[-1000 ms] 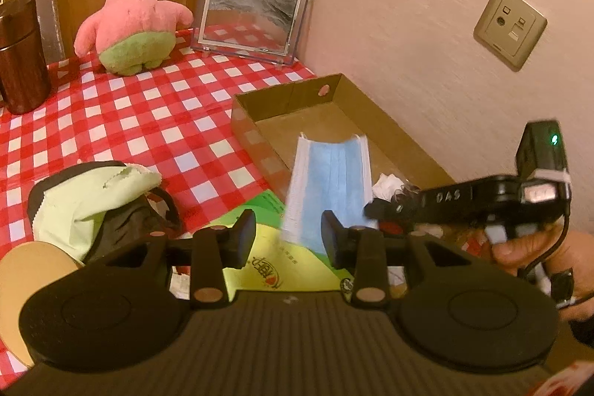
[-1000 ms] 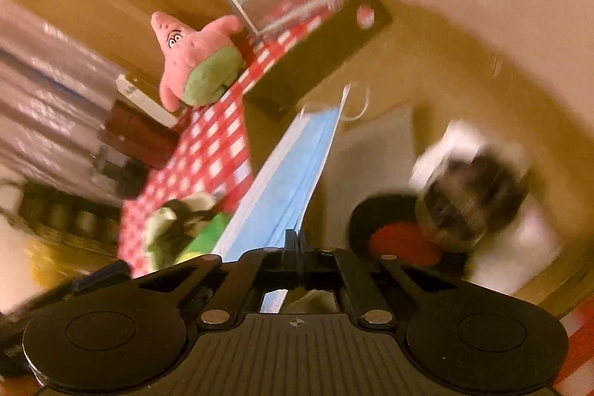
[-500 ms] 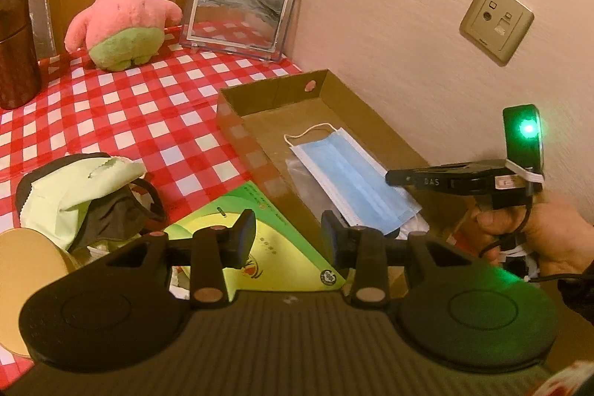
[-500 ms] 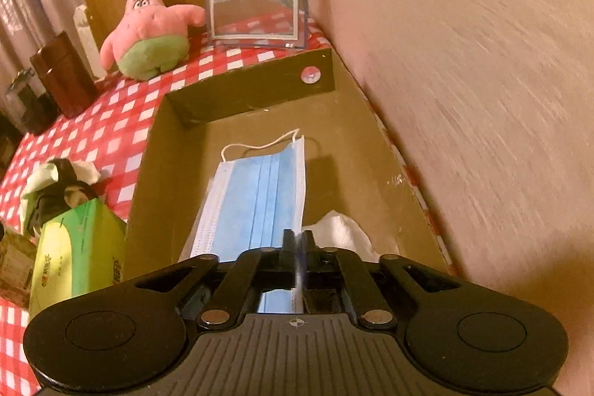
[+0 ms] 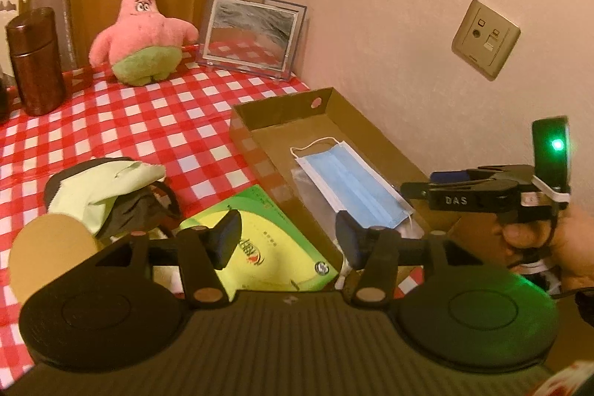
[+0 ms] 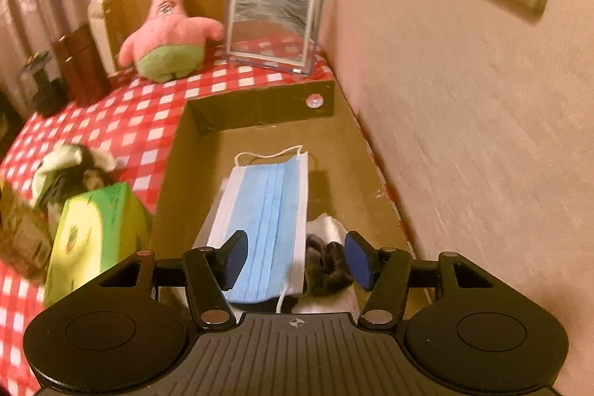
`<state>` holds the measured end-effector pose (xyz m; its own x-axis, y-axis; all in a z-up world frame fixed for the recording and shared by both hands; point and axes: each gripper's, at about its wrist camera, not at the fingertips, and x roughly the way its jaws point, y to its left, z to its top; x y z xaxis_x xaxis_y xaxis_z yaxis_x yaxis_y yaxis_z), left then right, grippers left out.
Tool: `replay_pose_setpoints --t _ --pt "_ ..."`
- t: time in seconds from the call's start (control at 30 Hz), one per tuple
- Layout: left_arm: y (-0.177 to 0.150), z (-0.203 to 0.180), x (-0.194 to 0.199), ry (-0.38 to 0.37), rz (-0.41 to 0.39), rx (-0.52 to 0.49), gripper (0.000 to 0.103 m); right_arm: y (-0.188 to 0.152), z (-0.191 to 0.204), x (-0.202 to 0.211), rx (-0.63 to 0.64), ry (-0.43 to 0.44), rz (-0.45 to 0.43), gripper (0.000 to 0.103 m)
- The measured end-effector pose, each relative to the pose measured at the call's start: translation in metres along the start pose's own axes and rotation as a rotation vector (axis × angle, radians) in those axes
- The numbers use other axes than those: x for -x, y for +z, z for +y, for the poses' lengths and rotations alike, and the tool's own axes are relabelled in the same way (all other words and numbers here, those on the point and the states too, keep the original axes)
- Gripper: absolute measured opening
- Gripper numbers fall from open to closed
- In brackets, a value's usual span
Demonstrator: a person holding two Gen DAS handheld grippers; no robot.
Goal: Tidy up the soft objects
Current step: 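Withdraw both grippers from the box back toward the table items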
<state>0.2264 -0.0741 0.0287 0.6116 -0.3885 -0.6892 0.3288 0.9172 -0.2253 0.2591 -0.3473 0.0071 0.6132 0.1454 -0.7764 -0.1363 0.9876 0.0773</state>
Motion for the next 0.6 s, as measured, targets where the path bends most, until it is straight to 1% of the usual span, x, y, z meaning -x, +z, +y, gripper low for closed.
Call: replay_pose_setpoints --t 0.13,0.2,0.27,0.37,0.4,0.47,0.5,0.6 --pt "-0.008 -0.003 0.018 0.02 -0.018 0.02 0.067 -0.008 0.016 0.021 0.066 -0.007 -0.013 0.06" --pt "-0.012 -0.002 0.027 0.033 -0.033 0.032 0.069 -0.013 0.024 0.032 0.082 0.005 -0.021 0.061" --pt "-0.018 -0.002 0.037 0.048 -0.039 0.039 0.076 -0.017 0.033 0.041 0.096 0.014 -0.029 0.062" --pt "-0.026 -0.001 0.052 0.087 -0.061 0.048 0.078 -0.02 0.044 0.053 0.105 0.036 -0.041 0.063" --pt "-0.029 -0.002 0.056 0.112 -0.074 0.04 0.078 -0.021 0.047 0.057 0.109 0.044 -0.043 0.064" --pt "-0.034 -0.004 0.069 0.186 -0.111 0.013 0.079 -0.022 0.056 0.065 0.121 0.06 -0.051 0.064" --pt "-0.035 -0.004 0.074 0.206 -0.124 0.012 0.079 -0.022 0.058 0.069 0.125 0.067 -0.056 0.064" --pt "-0.038 0.003 0.091 0.215 -0.131 0.057 0.079 -0.021 0.066 0.08 0.13 0.087 -0.076 0.064"
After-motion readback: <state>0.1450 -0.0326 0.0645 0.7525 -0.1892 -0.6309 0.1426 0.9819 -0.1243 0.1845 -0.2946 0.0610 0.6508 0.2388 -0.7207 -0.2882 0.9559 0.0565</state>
